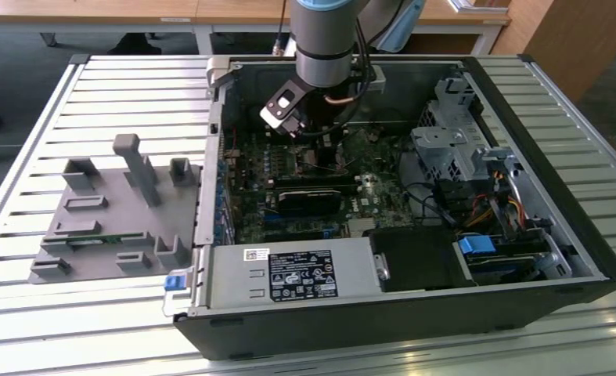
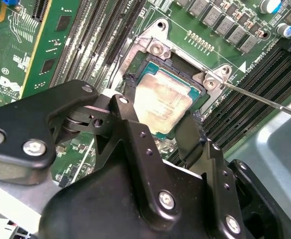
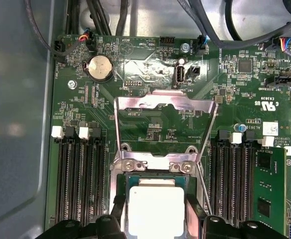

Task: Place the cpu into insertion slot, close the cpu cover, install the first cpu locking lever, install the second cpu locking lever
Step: 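Place the cpu into insertion slot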

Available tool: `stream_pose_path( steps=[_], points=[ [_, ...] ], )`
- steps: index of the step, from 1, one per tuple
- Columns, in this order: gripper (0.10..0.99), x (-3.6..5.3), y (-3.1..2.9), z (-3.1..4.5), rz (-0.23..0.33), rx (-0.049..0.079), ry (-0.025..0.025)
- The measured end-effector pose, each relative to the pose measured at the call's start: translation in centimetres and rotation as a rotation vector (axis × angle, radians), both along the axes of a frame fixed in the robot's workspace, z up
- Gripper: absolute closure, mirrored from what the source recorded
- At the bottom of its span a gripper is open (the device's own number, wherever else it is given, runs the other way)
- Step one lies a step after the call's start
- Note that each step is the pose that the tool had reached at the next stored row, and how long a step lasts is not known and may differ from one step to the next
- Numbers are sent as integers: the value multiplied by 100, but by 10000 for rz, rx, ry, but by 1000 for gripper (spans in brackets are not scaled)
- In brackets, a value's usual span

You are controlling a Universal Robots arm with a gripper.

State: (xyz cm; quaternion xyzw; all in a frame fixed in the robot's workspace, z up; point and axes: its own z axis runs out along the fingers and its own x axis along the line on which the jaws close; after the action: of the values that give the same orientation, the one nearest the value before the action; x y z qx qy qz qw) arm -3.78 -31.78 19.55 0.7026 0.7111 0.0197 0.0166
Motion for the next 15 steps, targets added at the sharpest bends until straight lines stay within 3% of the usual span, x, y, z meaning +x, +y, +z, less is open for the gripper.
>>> stream_pose_path(
  steps=[11, 15],
  points=[
    [498, 0, -8, 2, -1, -36, 1],
    [498, 0, -8, 39, -1, -37, 0]
  ],
)
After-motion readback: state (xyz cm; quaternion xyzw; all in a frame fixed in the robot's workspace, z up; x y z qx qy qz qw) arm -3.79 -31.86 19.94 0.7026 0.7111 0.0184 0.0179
